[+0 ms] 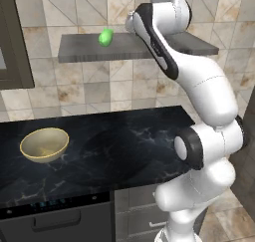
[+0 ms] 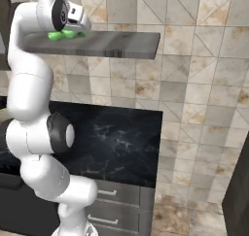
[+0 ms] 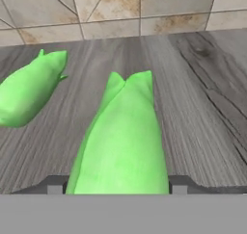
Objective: Pick the corns from the cabinet and place them in one bowl. Pick the avocado from the sink and place it in the other bowl.
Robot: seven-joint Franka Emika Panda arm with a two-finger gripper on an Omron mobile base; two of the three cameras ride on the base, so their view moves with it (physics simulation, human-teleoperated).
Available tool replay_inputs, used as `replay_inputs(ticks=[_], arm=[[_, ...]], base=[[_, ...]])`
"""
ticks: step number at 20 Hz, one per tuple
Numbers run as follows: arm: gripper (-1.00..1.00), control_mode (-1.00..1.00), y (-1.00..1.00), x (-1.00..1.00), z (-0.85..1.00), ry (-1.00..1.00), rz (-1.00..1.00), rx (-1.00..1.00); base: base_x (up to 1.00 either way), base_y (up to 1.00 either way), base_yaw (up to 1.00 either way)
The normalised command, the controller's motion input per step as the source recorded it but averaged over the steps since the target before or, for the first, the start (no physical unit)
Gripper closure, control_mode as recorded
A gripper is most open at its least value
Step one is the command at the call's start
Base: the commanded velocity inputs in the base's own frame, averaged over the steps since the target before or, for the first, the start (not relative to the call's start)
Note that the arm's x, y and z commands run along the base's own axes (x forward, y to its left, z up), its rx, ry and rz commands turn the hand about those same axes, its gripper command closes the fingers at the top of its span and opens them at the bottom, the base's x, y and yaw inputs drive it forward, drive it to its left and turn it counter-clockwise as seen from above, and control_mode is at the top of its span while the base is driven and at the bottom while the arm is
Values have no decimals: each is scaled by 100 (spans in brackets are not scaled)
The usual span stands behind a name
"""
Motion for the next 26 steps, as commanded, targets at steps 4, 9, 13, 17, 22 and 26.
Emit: replay_inputs(ticks=[4,9,13,17,22,26], arm=[[100,-100,-33,-100,-27,-8,0,0],[100,-100,-31,-100,-26,-6,1,0],[100,-100,-23,-100,-20,-4,0,0],[100,-100,-18,-100,-14,-2,0,0],[100,-100,-14,-78,-28,2,0,-3],[100,-100,-12,-55,-41,10,0,-5]], base=[[0,0,0],[0,0,0],[0,0,0],[0,0,0],[0,0,0],[0,0,0]])
